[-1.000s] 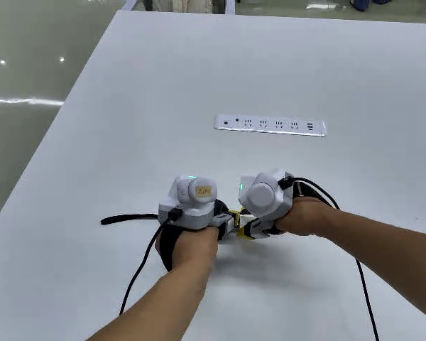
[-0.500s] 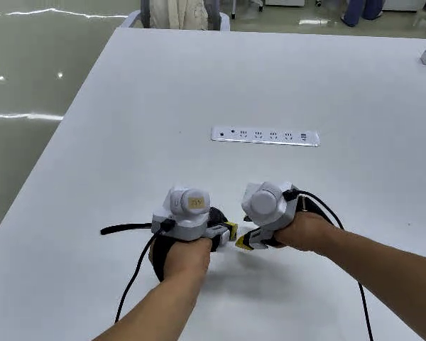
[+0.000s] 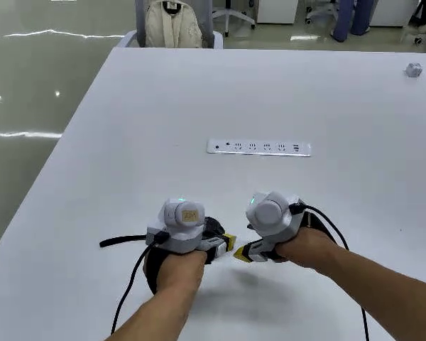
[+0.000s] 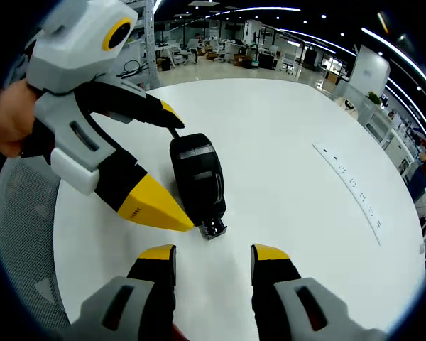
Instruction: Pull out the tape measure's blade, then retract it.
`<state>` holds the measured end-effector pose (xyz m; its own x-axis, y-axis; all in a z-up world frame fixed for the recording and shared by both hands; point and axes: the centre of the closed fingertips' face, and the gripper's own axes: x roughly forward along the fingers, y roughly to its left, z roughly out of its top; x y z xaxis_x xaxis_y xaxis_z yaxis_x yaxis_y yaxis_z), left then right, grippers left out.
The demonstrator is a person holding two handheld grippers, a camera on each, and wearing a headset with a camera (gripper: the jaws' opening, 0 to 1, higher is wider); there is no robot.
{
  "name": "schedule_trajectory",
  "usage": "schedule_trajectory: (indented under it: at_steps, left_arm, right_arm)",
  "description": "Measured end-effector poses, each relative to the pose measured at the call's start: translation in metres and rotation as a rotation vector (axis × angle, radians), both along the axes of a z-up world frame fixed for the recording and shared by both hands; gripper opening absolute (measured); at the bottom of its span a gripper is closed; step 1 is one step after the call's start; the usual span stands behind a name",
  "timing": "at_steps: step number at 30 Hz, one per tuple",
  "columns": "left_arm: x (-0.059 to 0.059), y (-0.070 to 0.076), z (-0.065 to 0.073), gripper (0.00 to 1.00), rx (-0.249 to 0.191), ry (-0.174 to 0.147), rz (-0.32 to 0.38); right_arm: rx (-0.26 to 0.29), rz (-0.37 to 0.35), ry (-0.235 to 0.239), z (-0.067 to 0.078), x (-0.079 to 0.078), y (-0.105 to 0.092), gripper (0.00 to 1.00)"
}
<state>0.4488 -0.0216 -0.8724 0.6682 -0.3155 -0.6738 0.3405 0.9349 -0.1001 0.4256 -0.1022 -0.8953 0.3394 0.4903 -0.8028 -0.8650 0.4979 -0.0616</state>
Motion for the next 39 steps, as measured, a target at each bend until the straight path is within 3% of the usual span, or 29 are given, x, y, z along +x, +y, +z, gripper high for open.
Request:
schedule_trajectory:
  at_steps: [10,27,39]
  left_arm:
    - [-0.015,0.004,0.007,0.88,-0.001,0.003,-0.017]
    - [-0.037,0.020,0.029,0.93,0.017,-0.037,-0.042]
    - [-0.047,0.026,0.039,0.93,0.018,-0.053,-0.054]
  right_arm:
    - [0.045,-0.091,-0.014,0.016,-0.015,-0.009,0.45]
    - [0.126,-0.237,-0.046,0.043,-0.042,-0.022,0.51]
    - [0.168,-0.302,-0.076,0.058,-0.050,-0.035,0.54]
